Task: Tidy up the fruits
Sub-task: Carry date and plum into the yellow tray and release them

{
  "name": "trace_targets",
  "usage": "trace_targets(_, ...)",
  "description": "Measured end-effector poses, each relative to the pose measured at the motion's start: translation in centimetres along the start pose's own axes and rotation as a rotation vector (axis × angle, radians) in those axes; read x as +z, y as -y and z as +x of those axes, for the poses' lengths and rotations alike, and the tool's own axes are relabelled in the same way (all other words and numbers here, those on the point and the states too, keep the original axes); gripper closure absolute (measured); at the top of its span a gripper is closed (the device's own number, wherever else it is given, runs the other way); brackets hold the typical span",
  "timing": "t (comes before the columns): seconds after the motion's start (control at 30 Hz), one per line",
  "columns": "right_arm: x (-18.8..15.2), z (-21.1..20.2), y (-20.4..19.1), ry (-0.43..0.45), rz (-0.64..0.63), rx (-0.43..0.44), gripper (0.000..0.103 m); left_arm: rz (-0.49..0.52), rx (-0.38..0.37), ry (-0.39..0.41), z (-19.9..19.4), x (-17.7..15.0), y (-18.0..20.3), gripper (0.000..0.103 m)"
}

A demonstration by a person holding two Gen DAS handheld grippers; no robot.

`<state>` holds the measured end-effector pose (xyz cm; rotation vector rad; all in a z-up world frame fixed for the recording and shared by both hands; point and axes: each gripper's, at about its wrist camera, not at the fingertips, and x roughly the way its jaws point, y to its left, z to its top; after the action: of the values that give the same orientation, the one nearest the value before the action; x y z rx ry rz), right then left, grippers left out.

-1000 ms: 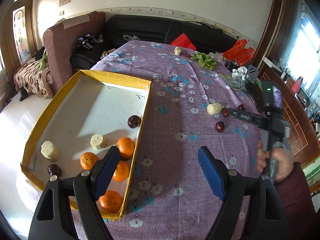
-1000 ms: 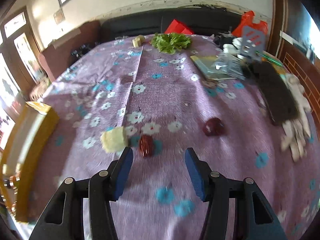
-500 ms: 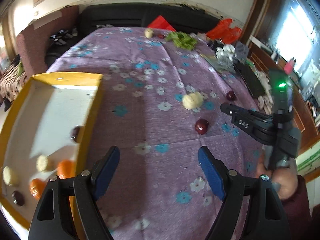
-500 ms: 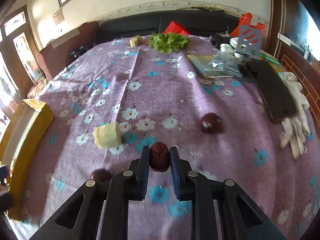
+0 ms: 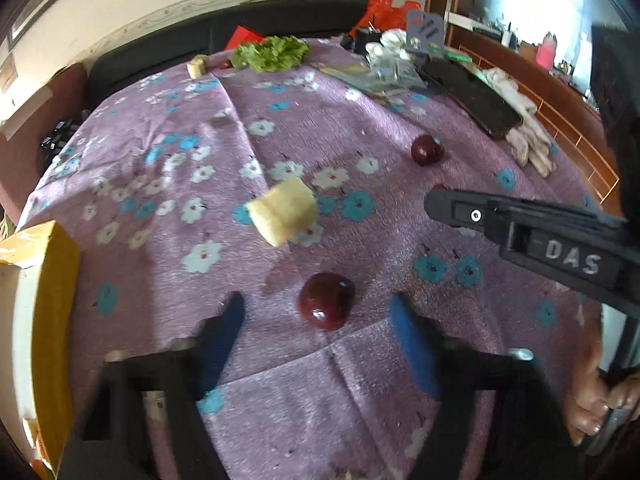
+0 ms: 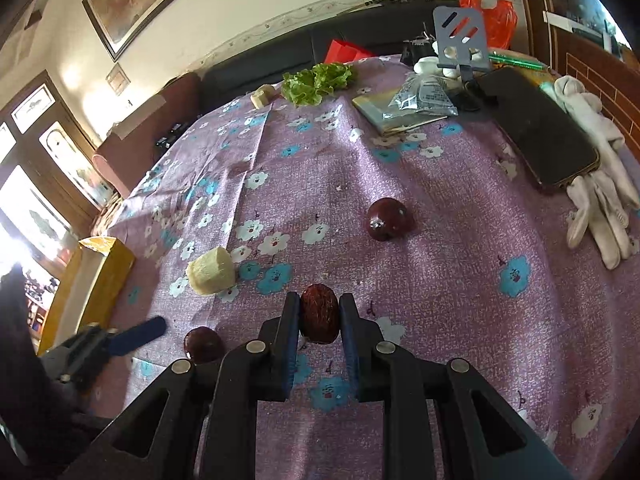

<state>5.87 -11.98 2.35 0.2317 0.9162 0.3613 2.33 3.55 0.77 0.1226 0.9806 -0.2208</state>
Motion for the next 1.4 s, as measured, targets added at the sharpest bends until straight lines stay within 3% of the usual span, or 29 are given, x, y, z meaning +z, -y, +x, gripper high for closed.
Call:
trace_targets(0.03, 0.0, -0.1, -0.1, 0.001, -0.003, 0.005, 0.082, -0.006, -0.015, 0.009, -0.1, -0.1, -0.1, 0.076)
trace_targets(0.23, -0.2, -0.4, -0.6, 0.006, -0.010, 0.055, 0.081, -0.058, 0.023, 0.026, -2.4, -1.0, -1.3, 0.077)
trace_targets(0.37, -0.2, -0.9, -1.2, -0.003, 0.013, 0.177, 0.081, -0.125, 0.040, 0.094, -7.6, -2.8, -3.7, 0.076)
trace_targets(0.53, -0.4, -2.2, -4.0, -0.020, 0.021, 0.336, 0.081, -0.255, 0.070, 0.162, -14.1, -6.0, -8.7, 0.076)
trace_targets(0.67, -1.6, -3.1, -8.7, -0.056, -0.011, 0.413, 0.080, -0.374, 0.167, 0.186, -17.9, -9.6, -14.0, 0.076)
trace_targets(0.93, -3.9, -2.1, -22.7, -0.138, -0.227, 0.459, 0.080, -0.580, 0.339, 0.162, -19.4, -15.4, -22.5, 0.076)
trace_targets(1.17, -6.4, 2.6, -30.9, -0.220, -0.350, 0.403, 0.080, -0.633, 0.294, 0.119, -17.8, -17.9, -25.1, 0.075)
trace_targets(1.3, -7.5, 5.9, -32.9, -0.265, -0.370, 0.360, 0.080, -0.659, 0.269, 0.125, -17.8, -18.7, -25.7, 0.075)
trace_targets(1.33, -7.6, 6.4, -33.3, -0.270, -0.374, 0.349, 0.080, -0.668, 0.260, 0.126, -18.0, -18.9, -25.9, 0.073)
trace_targets(1.4, -7.9, 7.1, -34.0, -0.265, -0.393, 0.324, 0.080, -0.679, 0.249, 0.135, -18.5, -19.2, -26.0, 0.059)
